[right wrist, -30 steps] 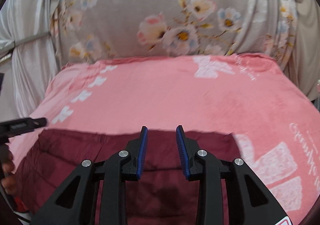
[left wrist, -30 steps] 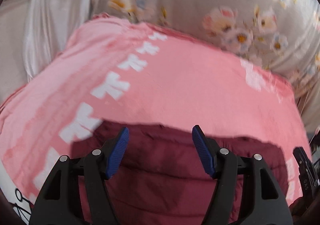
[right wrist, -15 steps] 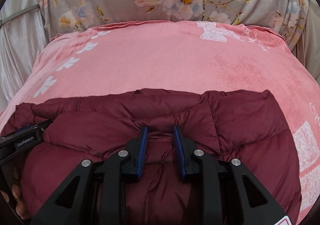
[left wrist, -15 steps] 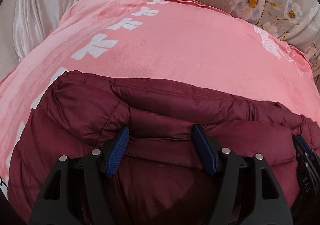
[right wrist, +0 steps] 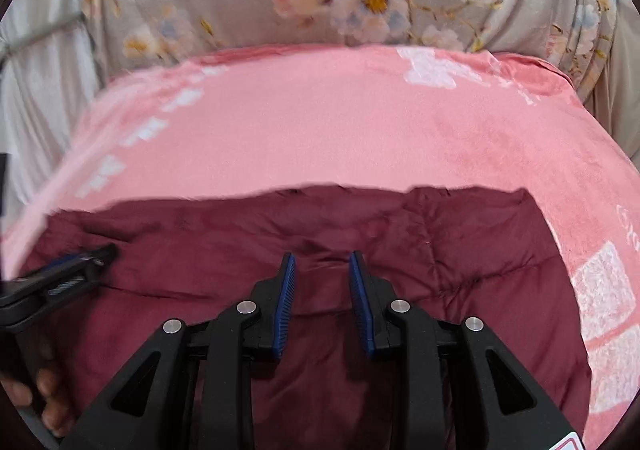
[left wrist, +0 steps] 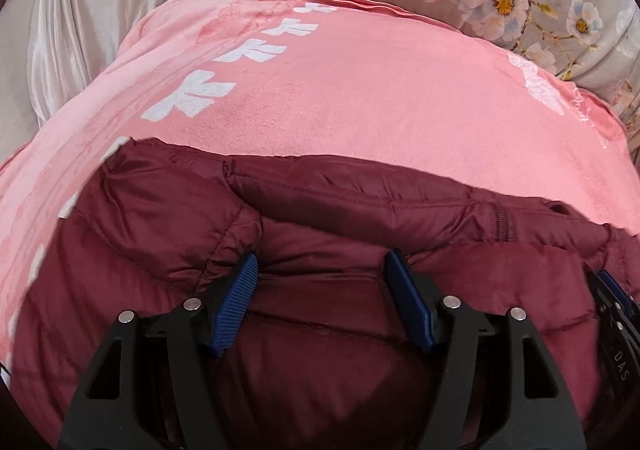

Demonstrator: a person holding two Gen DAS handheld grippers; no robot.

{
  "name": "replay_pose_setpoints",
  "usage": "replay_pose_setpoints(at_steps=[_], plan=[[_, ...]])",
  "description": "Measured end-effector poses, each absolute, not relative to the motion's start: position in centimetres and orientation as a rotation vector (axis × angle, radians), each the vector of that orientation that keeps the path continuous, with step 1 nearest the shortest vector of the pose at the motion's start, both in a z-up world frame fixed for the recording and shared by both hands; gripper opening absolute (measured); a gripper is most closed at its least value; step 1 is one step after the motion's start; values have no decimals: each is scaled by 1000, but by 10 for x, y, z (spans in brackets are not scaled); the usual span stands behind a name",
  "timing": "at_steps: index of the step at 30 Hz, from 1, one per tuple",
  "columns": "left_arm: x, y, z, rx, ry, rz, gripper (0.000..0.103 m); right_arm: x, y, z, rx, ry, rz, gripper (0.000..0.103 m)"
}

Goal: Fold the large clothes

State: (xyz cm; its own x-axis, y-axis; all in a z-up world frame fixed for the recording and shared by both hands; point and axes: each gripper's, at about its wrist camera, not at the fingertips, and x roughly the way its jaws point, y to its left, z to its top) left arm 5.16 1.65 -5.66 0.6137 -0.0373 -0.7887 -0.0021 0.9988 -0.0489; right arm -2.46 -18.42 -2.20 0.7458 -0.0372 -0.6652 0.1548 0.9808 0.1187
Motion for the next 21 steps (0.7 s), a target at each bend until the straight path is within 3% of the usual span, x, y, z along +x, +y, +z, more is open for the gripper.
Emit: replay_pose_setpoints(at_steps=[6,12,21], plan=[[38,59,-21,-116,883,33,63,-27,-134,-23,99,735,2,28],[47,91,-38,-128,912,99,63,-22,-125,-52,83,774,1,28],[44,78,-59,-44,871,121,68,-21,-119,-61,46,788,-2,29]])
